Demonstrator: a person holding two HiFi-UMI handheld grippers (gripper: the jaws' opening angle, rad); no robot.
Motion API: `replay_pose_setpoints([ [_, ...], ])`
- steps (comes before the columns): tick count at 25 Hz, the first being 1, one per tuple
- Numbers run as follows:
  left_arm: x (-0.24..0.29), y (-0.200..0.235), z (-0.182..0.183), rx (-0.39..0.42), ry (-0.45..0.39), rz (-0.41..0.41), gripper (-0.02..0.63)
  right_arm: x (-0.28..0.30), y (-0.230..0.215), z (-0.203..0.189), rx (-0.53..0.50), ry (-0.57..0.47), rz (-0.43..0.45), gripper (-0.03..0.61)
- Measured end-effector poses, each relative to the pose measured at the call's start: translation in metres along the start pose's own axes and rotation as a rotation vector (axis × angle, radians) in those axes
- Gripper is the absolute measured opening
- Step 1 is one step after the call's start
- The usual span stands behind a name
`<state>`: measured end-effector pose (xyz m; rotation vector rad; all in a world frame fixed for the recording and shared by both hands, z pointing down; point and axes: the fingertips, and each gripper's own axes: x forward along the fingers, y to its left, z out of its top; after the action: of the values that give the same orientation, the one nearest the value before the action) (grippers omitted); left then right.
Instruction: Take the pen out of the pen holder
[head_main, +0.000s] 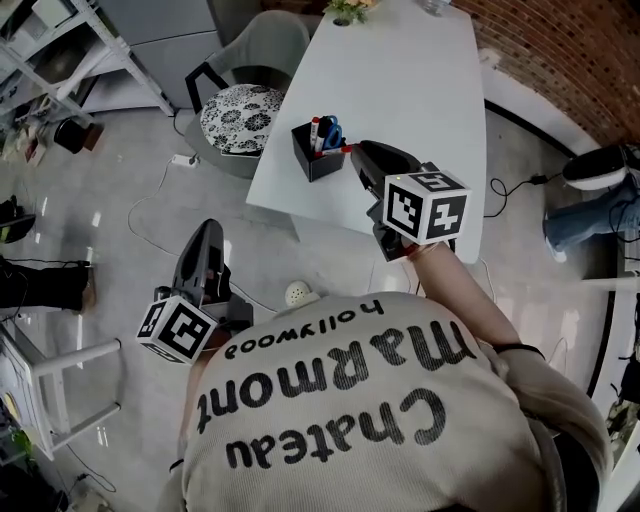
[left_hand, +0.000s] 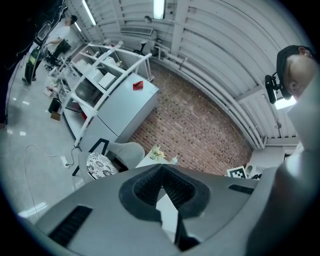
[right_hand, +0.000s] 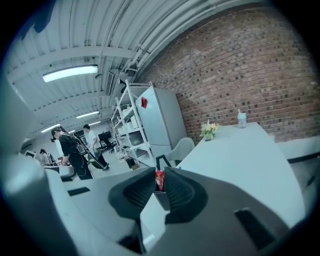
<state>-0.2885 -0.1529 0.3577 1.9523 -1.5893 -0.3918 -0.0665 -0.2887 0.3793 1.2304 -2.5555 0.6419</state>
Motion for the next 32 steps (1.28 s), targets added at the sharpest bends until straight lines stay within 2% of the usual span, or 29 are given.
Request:
replay_pose_setpoints([
  [14, 0.001, -0.035, -0.007, 0.014, -0.032, -0.026, 0.000, -0.040, -0.016, -0.004, 0.010, -0.022, 0.003, 0.057],
  [25, 0.002, -0.069, -0.042, 0.018, -0.009, -0.033, 0.000, -0.073, -0.037, -0.026, 0.005, -0.003, 0.008, 0.058],
  [32, 0.002, -0.085, -0.077, 0.017, 0.018, -0.039, 0.000, -0.096, -0.046, -0.050, 0.004, 0.007, 0.015, 0.058],
])
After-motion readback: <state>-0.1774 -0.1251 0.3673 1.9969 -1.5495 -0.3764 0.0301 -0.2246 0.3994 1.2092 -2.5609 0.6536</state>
